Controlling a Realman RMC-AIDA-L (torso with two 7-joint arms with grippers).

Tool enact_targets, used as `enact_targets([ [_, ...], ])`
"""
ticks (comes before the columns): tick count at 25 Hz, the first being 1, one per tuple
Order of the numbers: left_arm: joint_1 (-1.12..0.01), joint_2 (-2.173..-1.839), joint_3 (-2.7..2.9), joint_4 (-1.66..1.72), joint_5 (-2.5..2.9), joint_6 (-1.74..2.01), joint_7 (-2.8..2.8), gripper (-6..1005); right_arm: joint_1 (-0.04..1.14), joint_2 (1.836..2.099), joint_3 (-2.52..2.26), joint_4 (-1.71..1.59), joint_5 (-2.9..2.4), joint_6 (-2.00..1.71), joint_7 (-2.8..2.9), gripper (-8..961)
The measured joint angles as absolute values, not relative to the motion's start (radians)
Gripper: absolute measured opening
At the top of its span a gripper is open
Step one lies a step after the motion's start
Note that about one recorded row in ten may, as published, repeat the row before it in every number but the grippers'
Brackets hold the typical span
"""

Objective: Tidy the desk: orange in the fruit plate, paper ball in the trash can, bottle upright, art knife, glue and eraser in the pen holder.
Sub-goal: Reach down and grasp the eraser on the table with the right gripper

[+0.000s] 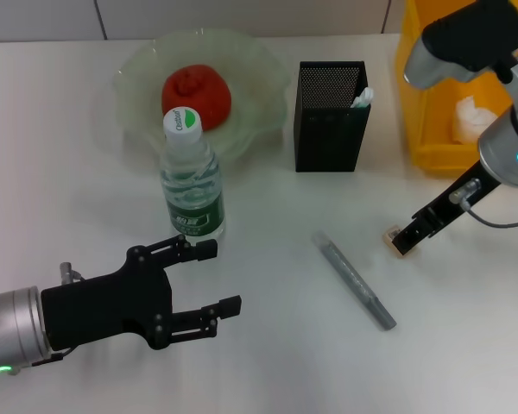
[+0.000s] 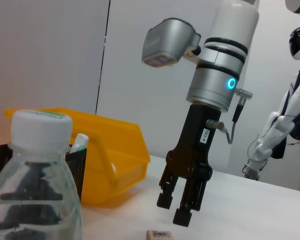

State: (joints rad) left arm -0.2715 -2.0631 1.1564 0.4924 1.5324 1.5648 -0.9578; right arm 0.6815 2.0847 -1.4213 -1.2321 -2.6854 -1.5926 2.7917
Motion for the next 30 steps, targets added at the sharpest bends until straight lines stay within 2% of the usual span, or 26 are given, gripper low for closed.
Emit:
enact_targets([
  [5, -0.271, -2.065, 1.156, 0.492, 1.541, 1.558, -0.955, 798, 0.713, 2.085, -1.421, -1.136, -2.681, -1.543, 2.792, 723],
  [12, -0.273, -2.066, 1.155, 0.492, 1.548, 1.555, -0.958, 798, 0.738, 2.087, -1.426, -1.075, -2.679, -1.498, 2.793, 491],
  [17, -0.270, -2.066, 1.155, 0.492, 1.549, 1.555, -0.958, 798, 0.756, 2.087, -1.427, -1.042, -2.678, -1.484, 2.793, 427],
  [30, -0.266, -2.066, 1.154, 0.492, 1.549, 1.555, -0.955, 798, 0.781, 2.088, -1.440, -0.985, -2.671, -1.453, 2.789, 418],
])
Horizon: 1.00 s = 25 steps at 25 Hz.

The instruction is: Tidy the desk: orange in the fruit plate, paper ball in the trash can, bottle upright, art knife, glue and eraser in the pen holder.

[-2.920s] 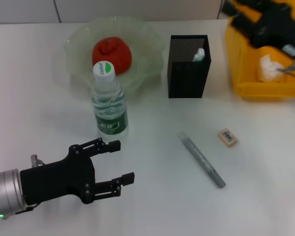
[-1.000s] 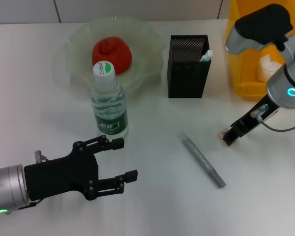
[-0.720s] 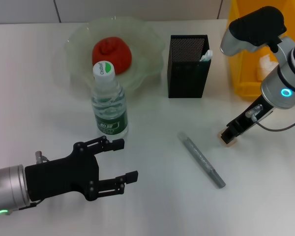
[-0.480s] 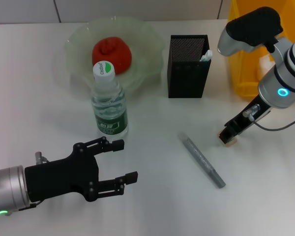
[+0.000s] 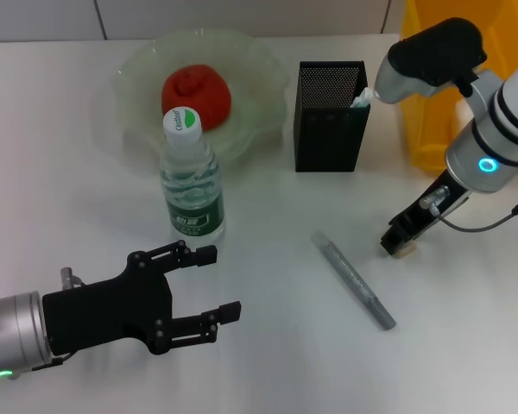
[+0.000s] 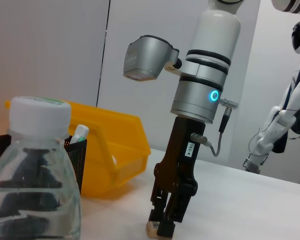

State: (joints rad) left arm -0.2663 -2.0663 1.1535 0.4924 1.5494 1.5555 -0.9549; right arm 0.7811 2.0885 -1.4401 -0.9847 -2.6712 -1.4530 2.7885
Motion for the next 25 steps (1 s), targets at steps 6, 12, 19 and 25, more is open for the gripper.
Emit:
enact_targets([
  [6, -0.264, -2.066, 1.152, 0.492, 1.549, 1.554, -0.953, 798, 0.785, 2.088, -1.455, -0.983, -2.664, -1.452, 2.789, 374],
  [12, -0.266, -2.067, 1.155, 0.481, 1.550, 1.546, -0.950, 798, 0.781, 2.088, -1.456, -0.986, -2.664, -1.448, 2.787, 259],
  [19, -0.267, -2.066, 1.153, 0.480, 1.552, 1.546, -0.950, 798, 0.717, 2.085, -1.393, -1.266, -2.664, -1.555, 2.792, 258],
  [25, -0.270, -2.066, 1.155, 0.480, 1.553, 1.546, -0.951, 798, 0.697, 2.082, -1.237, -1.559, -2.663, -1.622, 2.789, 258],
])
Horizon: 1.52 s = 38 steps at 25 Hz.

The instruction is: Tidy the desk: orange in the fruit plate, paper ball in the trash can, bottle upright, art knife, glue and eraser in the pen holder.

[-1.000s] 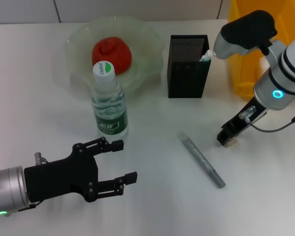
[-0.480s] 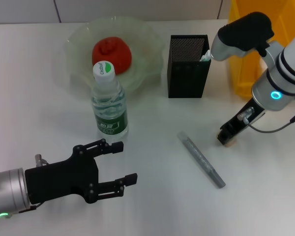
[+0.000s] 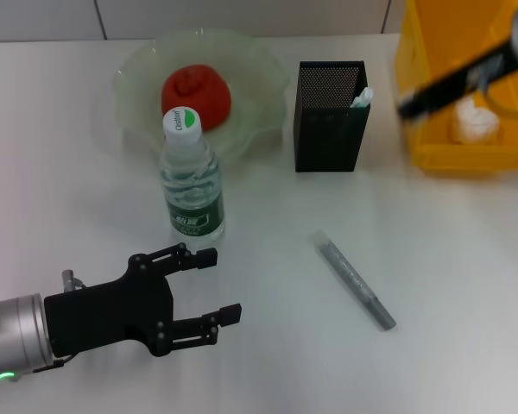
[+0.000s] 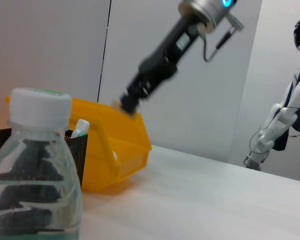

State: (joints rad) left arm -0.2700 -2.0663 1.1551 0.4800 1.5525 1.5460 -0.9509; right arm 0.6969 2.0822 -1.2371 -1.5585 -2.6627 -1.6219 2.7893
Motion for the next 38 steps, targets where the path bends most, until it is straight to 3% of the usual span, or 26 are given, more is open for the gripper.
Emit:
enact_targets([
  [22, -0.269, -2.068, 1.155, 0.480, 1.552, 1.553, -0.952, 798, 0.850, 2.079, -1.198, -1.166, -2.596, -1.267, 2.663, 270],
  [27, -0.265, -2.067, 1.155, 0.480, 1.552, 1.554, -0.955, 798, 0.844, 2.079, -1.196, -1.171, -2.595, -1.270, 2.663, 493],
  [38, -0.265, -2.064, 1.152, 0.480, 1.552, 1.555, -0.958, 798, 0.824, 2.078, -1.183, -1.327, -2.599, -1.453, 2.710, 557],
])
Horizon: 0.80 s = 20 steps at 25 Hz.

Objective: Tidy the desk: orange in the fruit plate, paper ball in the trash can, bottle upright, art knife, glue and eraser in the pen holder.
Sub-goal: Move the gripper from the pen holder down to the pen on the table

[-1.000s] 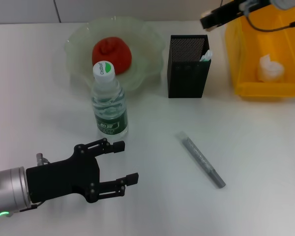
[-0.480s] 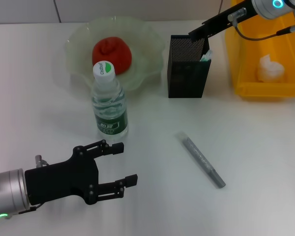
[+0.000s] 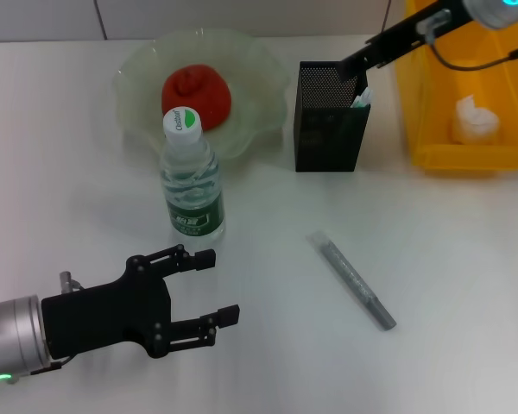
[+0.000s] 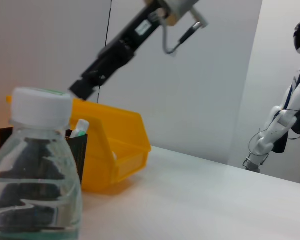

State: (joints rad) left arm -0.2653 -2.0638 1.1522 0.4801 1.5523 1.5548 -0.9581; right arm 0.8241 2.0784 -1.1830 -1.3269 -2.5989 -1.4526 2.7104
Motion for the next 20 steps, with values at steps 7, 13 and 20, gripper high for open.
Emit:
enact_targets([
  [7, -0.246, -2.058, 1.146, 0.484, 1.552, 1.555, -0.956, 798, 0.751, 2.085, -1.225, -1.510, -2.574, -1.644, 2.770, 665],
  [13, -0.210, -2.049, 1.145, 0.491, 1.554, 1.549, -0.949, 798, 0.706, 2.086, -1.343, -1.454, -2.502, -1.646, 2.789, 749],
  [20, -0.191, -2.045, 1.136, 0.491, 1.554, 1.546, -0.948, 798, 0.728, 2.087, -1.487, -1.309, -2.498, -1.560, 2.809, 748],
])
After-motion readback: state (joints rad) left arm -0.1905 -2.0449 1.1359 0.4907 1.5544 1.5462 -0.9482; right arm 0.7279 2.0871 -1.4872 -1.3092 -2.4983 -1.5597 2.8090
